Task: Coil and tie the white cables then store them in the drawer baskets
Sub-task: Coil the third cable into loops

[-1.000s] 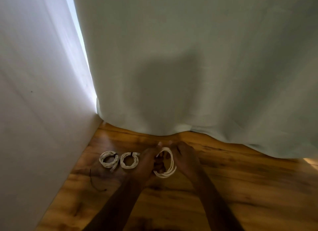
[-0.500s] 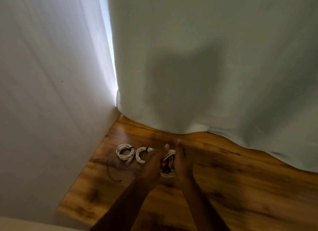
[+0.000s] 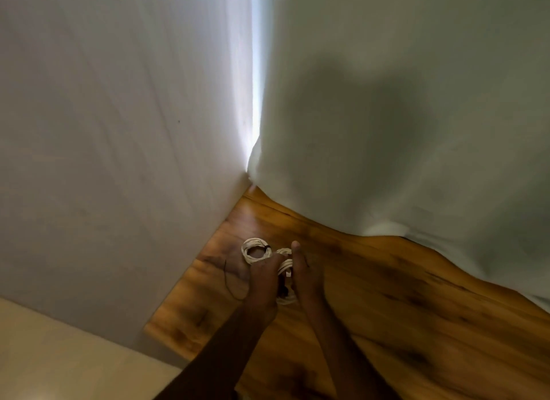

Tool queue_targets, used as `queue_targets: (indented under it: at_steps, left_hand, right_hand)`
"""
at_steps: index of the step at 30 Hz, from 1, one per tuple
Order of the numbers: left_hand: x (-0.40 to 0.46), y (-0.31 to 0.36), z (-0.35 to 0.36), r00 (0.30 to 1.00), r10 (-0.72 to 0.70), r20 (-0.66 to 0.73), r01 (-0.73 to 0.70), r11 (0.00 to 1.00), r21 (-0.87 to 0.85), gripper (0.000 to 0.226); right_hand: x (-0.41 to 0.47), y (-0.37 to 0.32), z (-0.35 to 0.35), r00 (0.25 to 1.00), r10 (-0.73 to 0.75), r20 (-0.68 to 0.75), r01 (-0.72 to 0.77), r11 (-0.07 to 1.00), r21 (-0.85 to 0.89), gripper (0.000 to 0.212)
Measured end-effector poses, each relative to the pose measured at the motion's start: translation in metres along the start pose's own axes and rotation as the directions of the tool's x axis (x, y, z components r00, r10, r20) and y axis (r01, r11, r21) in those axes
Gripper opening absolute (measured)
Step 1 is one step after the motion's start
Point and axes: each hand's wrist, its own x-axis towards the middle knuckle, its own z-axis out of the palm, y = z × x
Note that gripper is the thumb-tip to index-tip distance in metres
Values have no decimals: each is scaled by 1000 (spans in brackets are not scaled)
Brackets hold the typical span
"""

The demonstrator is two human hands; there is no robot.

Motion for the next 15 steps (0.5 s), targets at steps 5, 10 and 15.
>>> queue_targets:
  at_steps: [5, 10, 15]
  left_hand:
    - [23, -1, -62, 984, 87, -156, -64, 988, 142, 23]
    - [33, -10, -130, 903, -2, -430, 29, 998, 56, 22]
    - [39, -17, -170, 825, -42, -564, 63, 998, 19, 22]
  right_hand:
    - [8, 18, 39, 950, 164, 266, -151, 986, -71, 69]
    - [1, 37, 62, 974, 72, 215, -23, 974, -223, 24]
    - [-6, 63, 93, 945, 139, 296, 98, 743, -663, 28]
